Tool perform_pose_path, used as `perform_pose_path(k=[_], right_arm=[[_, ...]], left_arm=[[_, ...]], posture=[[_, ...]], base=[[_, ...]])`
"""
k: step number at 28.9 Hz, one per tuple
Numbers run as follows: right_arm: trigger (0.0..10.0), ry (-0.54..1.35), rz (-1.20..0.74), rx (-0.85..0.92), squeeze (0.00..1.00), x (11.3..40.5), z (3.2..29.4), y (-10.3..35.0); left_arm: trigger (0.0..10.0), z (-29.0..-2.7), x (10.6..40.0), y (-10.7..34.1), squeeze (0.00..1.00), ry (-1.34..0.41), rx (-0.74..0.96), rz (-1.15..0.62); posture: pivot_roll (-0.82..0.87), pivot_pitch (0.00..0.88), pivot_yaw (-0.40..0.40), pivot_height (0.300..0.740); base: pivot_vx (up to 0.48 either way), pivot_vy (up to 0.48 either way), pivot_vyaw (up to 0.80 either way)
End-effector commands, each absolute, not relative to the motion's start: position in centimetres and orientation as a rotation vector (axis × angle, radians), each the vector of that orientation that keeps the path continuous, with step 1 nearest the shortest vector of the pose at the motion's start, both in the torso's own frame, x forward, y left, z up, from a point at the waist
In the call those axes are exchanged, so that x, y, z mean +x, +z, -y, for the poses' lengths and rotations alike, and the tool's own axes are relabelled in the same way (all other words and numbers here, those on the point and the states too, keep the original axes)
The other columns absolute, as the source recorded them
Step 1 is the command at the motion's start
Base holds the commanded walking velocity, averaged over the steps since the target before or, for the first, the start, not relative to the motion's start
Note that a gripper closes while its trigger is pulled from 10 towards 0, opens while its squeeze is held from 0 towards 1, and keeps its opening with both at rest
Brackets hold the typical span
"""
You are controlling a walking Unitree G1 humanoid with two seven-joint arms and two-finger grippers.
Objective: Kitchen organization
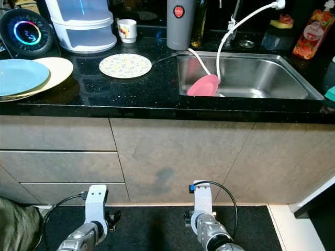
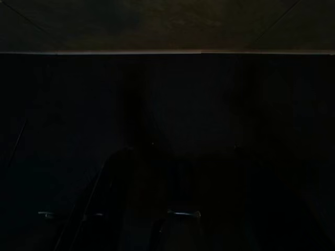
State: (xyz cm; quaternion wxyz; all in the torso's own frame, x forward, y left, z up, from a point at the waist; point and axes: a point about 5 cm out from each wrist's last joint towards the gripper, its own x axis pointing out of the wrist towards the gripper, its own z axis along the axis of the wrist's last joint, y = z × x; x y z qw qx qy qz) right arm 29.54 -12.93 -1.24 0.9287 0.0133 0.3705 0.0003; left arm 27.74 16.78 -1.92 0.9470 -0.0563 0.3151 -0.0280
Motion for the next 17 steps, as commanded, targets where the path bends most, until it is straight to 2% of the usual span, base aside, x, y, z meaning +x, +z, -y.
perform_pose_path(k=[1,17], right_arm=[[10.0,-0.001,-0.793,0.019,0.0,28.86,13.08,-1.88],[10.0,0.005,-0.794,0.015,0.0,28.82,12.98,-1.92]], left_arm=[[10.0,-16.32,27.07,-2.59,0.0,-0.069,-0.116,-0.668],[10.0,-16.32,27.01,-2.64,0.0,-0.068,-0.116,-0.668]], posture=[[-0.01,0.144,-0.029,0.74],[-0.01,0.138,-0.033,0.74]], base=[[0.0,0.0,0.0],[0.0,0.0,0.0]])
